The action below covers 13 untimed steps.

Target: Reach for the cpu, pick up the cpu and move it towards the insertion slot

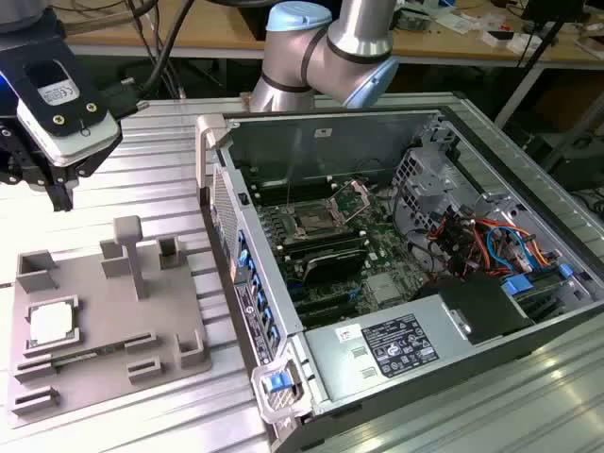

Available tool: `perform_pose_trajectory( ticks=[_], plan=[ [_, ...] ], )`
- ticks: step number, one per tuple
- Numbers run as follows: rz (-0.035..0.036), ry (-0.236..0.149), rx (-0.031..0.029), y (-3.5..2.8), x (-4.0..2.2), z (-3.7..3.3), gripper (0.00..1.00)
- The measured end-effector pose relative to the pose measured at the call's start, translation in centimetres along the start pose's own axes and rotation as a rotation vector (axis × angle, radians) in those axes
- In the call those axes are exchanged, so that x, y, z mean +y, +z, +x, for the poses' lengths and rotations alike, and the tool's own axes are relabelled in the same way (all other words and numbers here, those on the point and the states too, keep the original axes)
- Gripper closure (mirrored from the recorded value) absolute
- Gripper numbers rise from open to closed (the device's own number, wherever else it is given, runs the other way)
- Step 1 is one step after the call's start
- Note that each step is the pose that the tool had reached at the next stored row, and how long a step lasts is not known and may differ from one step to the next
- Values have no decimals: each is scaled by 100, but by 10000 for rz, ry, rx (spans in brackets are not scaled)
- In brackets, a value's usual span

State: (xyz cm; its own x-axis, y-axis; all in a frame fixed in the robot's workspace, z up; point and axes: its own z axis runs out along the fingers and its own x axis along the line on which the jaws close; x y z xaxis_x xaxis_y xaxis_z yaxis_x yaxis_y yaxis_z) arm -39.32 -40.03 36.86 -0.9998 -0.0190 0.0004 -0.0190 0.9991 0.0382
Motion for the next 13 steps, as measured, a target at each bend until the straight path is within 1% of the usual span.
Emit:
perform_pose_trajectory(
  ticks=[3,13],
  plan=[
    [-1,-2,0,0,-5,1,89],
    [0,0,5,7,-5,45,89]
  ],
)
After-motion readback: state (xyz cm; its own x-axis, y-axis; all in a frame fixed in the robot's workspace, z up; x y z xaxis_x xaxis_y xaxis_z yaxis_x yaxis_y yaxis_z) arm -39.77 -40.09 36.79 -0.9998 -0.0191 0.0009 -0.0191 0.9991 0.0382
